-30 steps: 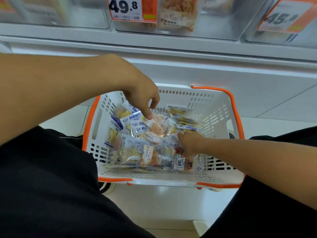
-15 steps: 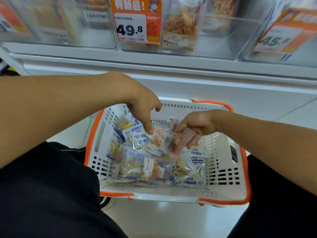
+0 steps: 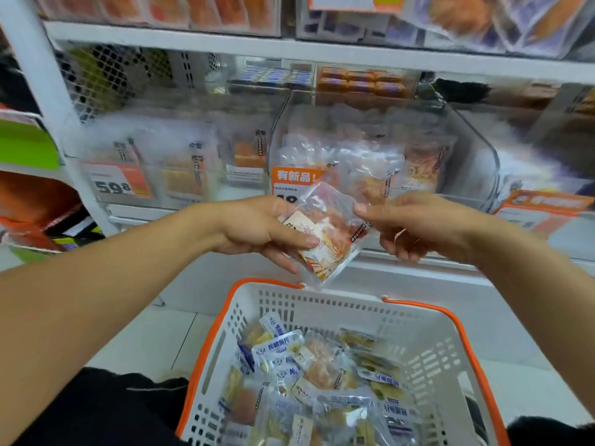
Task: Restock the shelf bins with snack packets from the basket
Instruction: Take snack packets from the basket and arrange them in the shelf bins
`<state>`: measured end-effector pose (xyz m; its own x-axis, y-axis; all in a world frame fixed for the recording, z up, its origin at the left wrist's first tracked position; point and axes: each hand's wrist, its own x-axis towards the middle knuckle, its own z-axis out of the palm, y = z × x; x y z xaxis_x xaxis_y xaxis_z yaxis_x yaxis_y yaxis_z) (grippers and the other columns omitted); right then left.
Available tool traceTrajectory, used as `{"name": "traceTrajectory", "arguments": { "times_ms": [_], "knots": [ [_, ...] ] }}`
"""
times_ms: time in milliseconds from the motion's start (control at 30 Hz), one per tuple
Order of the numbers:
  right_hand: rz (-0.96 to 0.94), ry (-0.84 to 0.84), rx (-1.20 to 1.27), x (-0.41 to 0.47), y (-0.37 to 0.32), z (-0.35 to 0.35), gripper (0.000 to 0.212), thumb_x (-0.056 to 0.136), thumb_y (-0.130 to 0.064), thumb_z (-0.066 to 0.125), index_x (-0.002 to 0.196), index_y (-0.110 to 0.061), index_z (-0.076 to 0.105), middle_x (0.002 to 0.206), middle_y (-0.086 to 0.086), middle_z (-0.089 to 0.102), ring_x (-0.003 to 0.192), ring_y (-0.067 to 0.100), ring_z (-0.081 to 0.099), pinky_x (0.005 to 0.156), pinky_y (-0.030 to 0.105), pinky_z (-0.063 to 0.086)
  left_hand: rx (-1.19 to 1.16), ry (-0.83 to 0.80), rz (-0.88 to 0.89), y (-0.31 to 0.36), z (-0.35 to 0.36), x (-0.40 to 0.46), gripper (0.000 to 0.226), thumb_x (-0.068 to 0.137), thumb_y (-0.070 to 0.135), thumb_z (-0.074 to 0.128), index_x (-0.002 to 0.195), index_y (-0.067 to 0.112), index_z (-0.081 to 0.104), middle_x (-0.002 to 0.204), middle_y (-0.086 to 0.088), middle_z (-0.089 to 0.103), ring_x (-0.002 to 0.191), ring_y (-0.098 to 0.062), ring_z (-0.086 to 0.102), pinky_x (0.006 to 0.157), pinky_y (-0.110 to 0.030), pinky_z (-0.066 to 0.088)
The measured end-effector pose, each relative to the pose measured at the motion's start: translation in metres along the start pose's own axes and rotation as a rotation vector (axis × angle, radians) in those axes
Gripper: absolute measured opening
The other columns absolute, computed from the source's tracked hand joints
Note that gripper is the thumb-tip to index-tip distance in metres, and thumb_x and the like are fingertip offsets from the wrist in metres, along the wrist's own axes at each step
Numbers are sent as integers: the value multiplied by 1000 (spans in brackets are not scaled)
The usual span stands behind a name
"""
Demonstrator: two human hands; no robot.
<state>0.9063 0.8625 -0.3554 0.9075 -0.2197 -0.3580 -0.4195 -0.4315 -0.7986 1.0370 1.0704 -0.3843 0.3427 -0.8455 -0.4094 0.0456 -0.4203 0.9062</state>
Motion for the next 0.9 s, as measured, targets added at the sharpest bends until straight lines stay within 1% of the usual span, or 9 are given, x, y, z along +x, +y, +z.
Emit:
{"name": "traceTrajectory", "arguments": {
  "times_ms": [67, 133, 200, 267, 433, 567, 700, 800, 900],
  "knots": [
    [-113, 137, -56, 0, -7, -1, 40, 73, -48, 78, 70, -12, 60, 56, 5, 52, 49, 17, 47, 43, 25, 38, -45, 11, 21, 1, -7, -8, 32, 76, 10, 68, 108, 4, 65, 101, -11, 75, 88, -20, 73, 70, -28, 61],
    [-211, 232, -70, 0, -15, 1, 45, 67, -44, 84, 81, -11, 58, 65, 5, 61, 57, 18, 57, 46, 26, 45, -56, 8, 41, 4, -9, -14, 36, 75, 8, 69, 110, 2, 64, 101, -13, 74, 87, -19, 73, 75, -30, 61],
    [-294, 180, -51, -1, -24, 6, 45, 66, -41, 81, 95, -11, 64, 83, 7, 72, 72, 19, 67, 53, 26, 52, -33, 22, 66, 5, -10, -18, 46, 76, 6, 70, 120, -5, 60, 107, -17, 73, 94, -24, 72, 80, -31, 61],
    [-355, 48, -35, -6, -33, 15, 33, 71, -35, 75, 93, -13, 69, 87, 9, 75, 77, 23, 71, 55, 26, 56, -17, 54, 114, 7, -11, -21, 46, 79, -2, 69, 124, -4, 59, 110, -20, 72, 99, -29, 70, 81, -32, 60],
    [-393, 27, 198, 3, -36, 31, 23, 78, -17, 68, 95, -2, 71, 84, 18, 74, 64, 20, 69, 50, 25, 58, -10, 197, 254, 10, -20, -32, 46, 74, -15, 72, 108, 16, 69, 103, -14, 75, 98, -25, 71, 78, -31, 61],
    [-301, 24, 361, 13, -31, 31, 27, 74, -18, 70, 95, -2, 69, 91, 19, 75, 71, 21, 70, 52, 24, 58, -52, 384, 281, 7, -24, -35, 47, 75, -3, 77, 120, 10, 66, 102, -6, 76, 92, -17, 73, 60, -20, 56],
    [-321, -3, 153, 14, -37, 17, 33, 75, -22, 70, 105, -9, 71, 93, 13, 76, 79, 22, 73, 62, 27, 61, -55, 460, 301, 6, -19, -33, 40, 79, 2, 77, 115, 15, 66, 98, -1, 77, 86, -16, 74, 55, -19, 55],
    [-436, 180, -31, 9, -49, -28, 20, 78, -19, 70, 96, -11, 75, 86, 11, 77, 79, 22, 73, 73, 34, 63, -111, 511, 357, 16, -5, -18, 26, 85, 7, 73, 109, 12, 68, 93, -6, 77, 78, -16, 75, 55, -20, 57],
    [-542, 414, -333, -2, -54, -89, 6, 87, -11, 72, 87, -16, 76, 79, 2, 76, 69, 8, 68, 67, 25, 58, -112, 563, 422, 28, 10, 3, 18, 88, 9, 70, 106, 11, 69, 89, -10, 76, 73, -17, 73, 55, -24, 57]
  ]
}}
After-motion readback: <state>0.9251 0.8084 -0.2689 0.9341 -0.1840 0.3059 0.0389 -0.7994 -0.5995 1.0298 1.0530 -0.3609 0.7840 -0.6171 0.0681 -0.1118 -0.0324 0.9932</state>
